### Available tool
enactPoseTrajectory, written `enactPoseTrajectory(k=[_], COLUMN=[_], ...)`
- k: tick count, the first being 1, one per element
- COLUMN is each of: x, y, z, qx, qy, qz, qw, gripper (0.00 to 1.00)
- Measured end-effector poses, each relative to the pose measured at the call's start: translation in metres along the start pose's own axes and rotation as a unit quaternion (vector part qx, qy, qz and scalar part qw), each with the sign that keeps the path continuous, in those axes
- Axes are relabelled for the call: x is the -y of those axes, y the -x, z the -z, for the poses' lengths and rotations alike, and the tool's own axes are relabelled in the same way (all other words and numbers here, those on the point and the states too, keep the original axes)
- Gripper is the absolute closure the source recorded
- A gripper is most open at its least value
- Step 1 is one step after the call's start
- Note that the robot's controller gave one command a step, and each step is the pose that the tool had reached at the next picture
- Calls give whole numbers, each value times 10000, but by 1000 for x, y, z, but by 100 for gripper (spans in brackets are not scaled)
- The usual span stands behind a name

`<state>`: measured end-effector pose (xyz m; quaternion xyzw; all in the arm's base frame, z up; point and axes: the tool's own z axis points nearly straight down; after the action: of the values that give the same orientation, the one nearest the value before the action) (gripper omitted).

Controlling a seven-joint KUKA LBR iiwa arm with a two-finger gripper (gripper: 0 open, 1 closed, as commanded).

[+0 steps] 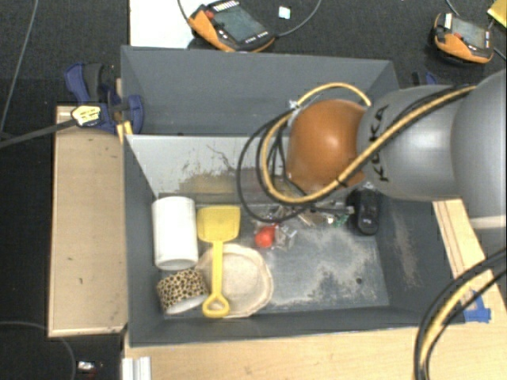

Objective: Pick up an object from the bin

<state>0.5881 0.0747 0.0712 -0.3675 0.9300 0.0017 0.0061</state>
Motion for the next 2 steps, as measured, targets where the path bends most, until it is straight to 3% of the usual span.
enactPoseTrajectory(k=[2], x=[0], y=[1], z=[18], qx=[25], qy=[-10], qz=[-14], qw=[10000], gripper=[100])
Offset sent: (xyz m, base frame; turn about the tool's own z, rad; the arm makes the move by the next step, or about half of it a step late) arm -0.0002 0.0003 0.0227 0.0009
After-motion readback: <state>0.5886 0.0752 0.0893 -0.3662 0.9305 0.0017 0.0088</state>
